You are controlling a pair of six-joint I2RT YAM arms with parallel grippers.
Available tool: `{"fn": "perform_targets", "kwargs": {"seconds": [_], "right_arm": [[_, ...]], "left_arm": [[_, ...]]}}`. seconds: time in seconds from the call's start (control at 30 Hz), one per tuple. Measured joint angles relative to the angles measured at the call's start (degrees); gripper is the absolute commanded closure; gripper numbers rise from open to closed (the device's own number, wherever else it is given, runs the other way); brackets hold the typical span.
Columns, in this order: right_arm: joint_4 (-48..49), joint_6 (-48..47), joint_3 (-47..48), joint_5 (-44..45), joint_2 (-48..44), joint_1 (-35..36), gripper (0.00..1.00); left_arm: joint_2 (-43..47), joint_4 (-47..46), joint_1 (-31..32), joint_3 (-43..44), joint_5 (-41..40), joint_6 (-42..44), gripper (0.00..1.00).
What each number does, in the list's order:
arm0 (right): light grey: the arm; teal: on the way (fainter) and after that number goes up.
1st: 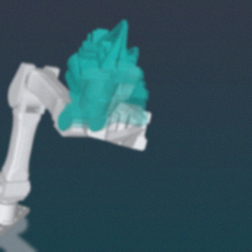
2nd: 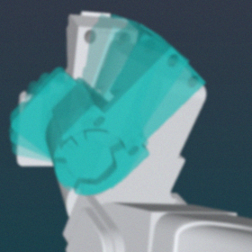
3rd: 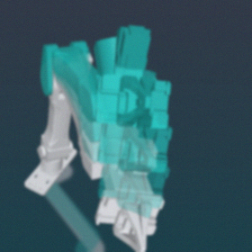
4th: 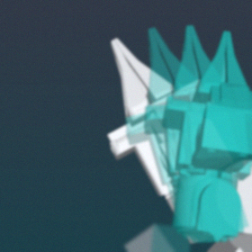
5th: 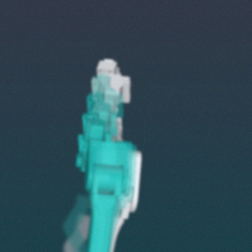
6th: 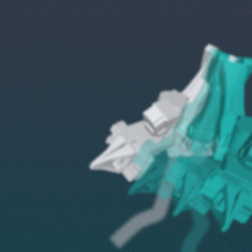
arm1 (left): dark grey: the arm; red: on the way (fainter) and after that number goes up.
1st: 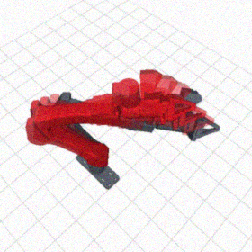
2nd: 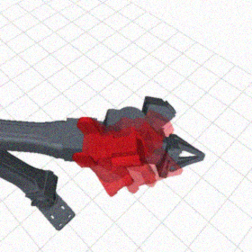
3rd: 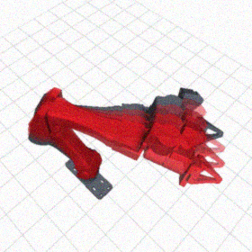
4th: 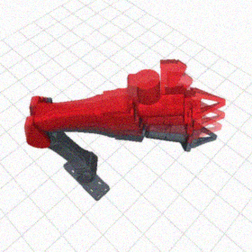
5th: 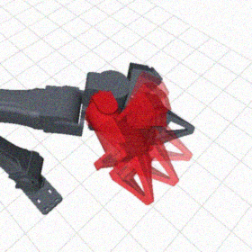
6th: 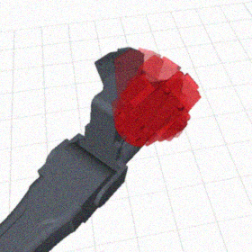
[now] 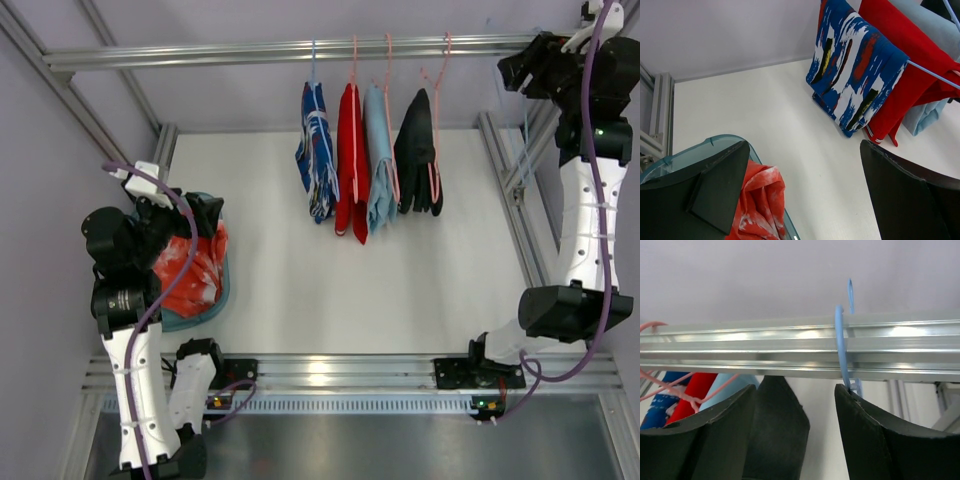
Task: Remove the trousers from the hanger
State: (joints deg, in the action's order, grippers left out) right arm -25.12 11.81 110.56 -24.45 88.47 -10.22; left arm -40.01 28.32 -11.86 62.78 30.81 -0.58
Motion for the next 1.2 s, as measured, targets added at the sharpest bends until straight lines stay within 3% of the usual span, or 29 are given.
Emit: {"fn": "perform_targets", "kwargs": {"seconds": [0.37, 0.5, 0.63, 0.67, 0.73, 0.97, 1.2], "right_arm": [[6.2, -0.1, -3.3, 8.8, -1.9, -0.2, 0.32], [6.2, -0.2, -3.3, 8.2, -2.0, -0.9, 0.26], [5.5, -0.4, -3.3, 4.2, -2.6, -1.7, 0.17], [5.3, -0.5, -3.6, 3.0, -3.0, -1.7, 0.06], [4.3, -0.8, -4.6, 0.2, -4.5, -1.8, 0.01], [-0.4, -2.9, -13.1, -9.2, -14.2, -1.8, 0.01], [-8.5, -9.0, -23.8, -16.5, -25.4, -1.8, 0.01]], "left_arm": [[-0.6, 0.0, 0.0, 0.0, -0.7, -0.5, 0.02], [-2.0, 0.7, 0.0, 0.6, -1.0, -1.1, 0.02], [-6.6, 5.5, 0.0, 5.1, -1.6, -1.4, 0.02], [-8.2, 6.8, 0.0, 6.7, -1.6, -1.4, 0.02], [-12.3, 10.4, 0.0, 10.6, -1.7, -1.3, 0.02], [-24.0, 18.3, 0.0, 16.9, 0.3, 1.2, 0.02], [-29.7, 23.3, 0.7, 20.9, 6.1, 5.7, 0.02]]}}
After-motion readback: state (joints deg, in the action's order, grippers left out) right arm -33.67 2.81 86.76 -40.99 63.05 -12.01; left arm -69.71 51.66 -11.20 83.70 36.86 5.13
